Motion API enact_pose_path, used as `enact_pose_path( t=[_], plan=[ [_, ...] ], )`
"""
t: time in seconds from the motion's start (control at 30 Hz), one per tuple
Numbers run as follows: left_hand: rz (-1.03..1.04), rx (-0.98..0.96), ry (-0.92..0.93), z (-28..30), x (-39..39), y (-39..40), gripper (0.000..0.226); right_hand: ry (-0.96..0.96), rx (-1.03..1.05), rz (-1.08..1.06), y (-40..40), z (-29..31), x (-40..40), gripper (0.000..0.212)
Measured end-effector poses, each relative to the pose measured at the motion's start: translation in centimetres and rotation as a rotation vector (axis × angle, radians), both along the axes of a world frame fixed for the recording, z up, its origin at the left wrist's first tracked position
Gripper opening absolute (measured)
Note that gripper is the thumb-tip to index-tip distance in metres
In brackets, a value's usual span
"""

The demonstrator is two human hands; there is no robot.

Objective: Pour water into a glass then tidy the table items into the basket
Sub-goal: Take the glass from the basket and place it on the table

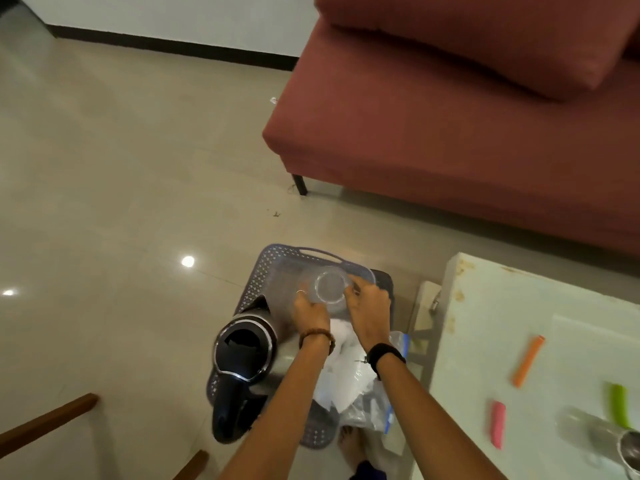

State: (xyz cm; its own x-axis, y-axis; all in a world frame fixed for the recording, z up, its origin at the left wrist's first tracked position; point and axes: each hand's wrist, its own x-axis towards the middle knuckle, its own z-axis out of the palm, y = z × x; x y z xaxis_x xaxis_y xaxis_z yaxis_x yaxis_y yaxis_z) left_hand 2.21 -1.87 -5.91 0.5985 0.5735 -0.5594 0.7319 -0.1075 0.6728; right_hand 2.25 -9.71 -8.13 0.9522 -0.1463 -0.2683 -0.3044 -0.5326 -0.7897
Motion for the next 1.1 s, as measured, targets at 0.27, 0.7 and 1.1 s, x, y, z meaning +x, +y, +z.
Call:
enact_pose_path(
  t=[0.27,0.7,1.1],
  plan=[
    [-0.212,-0.26,-0.232,3.7,-11.0,-11.7,0.038,-0.104,0.184,-0.39,-14.1,5.7,-13.1,0.028],
    [-0.194,-0.623,0.196,-0.4,-23.9,-31.7,0.04,0.15,0.318,-0.725,-34.3,1.3,-29.2,0.025],
    [-0.057,-0.619,0.26,-6.9,-25.2,-34.4,0.037,0.347,0.738,-1.014,-37.5,-5.2,-29.6,0.03]
  ],
)
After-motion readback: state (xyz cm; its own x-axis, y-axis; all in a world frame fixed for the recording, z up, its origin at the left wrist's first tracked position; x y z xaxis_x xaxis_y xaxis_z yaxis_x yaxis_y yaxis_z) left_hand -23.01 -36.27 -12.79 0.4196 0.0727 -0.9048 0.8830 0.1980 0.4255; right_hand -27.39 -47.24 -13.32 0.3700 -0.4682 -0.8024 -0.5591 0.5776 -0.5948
